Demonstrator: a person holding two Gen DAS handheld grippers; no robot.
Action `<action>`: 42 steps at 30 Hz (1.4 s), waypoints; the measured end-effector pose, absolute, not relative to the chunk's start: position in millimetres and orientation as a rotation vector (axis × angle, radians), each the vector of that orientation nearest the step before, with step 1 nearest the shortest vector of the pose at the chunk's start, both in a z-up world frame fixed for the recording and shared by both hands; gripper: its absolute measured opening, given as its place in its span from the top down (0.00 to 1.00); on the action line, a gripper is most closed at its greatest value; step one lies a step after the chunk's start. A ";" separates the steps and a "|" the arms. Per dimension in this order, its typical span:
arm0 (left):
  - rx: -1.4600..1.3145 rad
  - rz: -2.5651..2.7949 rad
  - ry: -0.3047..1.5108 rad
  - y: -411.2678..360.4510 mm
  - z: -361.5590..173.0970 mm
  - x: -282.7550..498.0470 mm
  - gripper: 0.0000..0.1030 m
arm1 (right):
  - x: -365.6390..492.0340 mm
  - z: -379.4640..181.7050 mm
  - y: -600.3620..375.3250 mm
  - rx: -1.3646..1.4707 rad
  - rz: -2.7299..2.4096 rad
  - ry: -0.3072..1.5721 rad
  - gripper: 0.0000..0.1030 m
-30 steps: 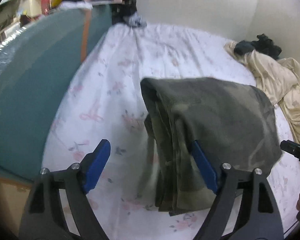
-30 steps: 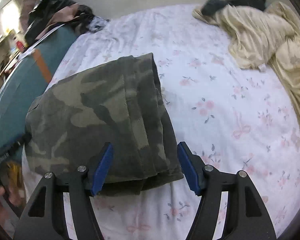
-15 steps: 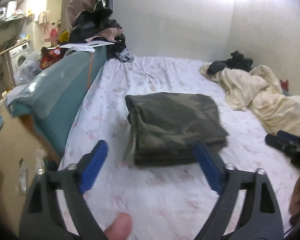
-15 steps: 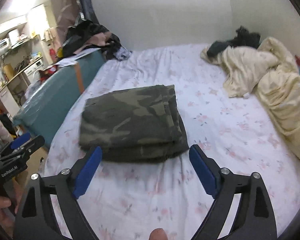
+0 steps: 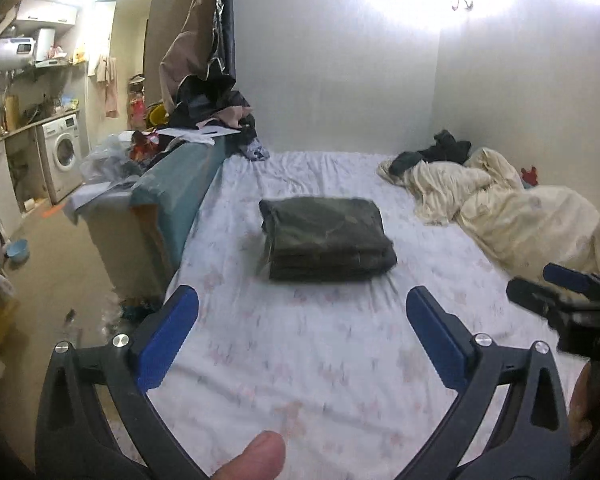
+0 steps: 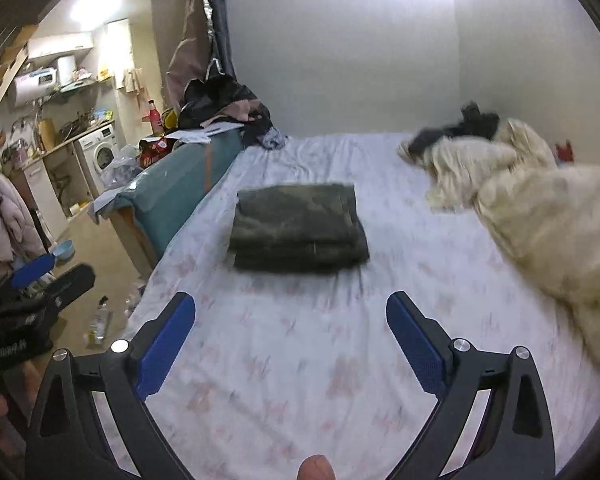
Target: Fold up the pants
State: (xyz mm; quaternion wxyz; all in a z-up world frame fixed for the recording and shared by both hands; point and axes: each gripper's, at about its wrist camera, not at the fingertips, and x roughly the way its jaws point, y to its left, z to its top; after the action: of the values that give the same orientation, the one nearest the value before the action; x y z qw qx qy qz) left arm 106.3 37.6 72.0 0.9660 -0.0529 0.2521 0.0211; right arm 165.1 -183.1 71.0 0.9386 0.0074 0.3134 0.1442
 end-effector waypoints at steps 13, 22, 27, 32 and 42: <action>-0.136 0.041 0.611 43.4 0.2 -6.9 0.01 | 37.1 14.9 -198.6 0.026 0.215 0.626 0.00; -0.105 0.036 0.613 32.1 -12.0 5.6 0.01 | 27.3 -17.2 -207.1 0.069 0.176 0.607 0.00; -0.063 0.022 0.610 24.0 -14.3 4.8 0.01 | 30.2 -23.1 -204.1 0.055 0.173 0.608 0.00; -0.060 0.011 0.627 22.9 -16.6 8.0 0.01 | 40.1 -34.3 -204.7 0.096 0.202 0.668 0.00; -0.083 0.021 0.662 26.9 -22.6 16.4 0.01 | 45.0 -40.4 -206.5 0.110 0.199 0.692 0.00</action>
State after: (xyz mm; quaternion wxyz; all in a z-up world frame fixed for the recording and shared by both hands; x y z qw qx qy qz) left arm 16.4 26.9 -22.6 0.9448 -0.0409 0.3250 0.0101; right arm 45.0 -206.5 -40.4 0.9344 0.0538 0.3385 0.0973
